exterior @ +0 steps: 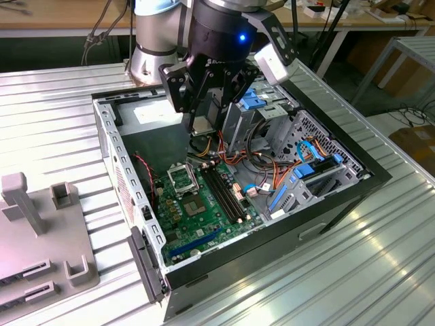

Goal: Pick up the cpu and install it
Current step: 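Place the cpu into insertion slot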

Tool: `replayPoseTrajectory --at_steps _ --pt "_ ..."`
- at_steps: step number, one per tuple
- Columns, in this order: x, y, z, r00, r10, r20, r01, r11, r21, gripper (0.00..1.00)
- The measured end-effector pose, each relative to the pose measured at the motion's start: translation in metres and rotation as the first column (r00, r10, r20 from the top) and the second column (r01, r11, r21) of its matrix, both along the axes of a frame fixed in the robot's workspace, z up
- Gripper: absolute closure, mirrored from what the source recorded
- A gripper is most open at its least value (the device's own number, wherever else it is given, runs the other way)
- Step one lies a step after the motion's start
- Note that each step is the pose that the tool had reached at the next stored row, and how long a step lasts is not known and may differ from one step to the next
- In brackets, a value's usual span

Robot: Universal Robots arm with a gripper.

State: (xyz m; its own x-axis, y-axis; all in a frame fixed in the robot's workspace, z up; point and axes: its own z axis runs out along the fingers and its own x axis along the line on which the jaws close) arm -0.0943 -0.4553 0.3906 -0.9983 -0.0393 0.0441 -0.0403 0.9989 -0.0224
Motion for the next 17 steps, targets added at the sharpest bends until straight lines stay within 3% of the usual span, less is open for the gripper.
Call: replayPoseTrajectory --at_steps 6,17 --pt "0.0000 -0.0008 0.0000 1.0000 0.000 -0.0001 0.000 1.0000 -0.0001 0.53" --pt "0.0000 -0.0063 -0.0002 1.0000 0.000 0.0000 0.000 1.0000 0.0000 0.53"
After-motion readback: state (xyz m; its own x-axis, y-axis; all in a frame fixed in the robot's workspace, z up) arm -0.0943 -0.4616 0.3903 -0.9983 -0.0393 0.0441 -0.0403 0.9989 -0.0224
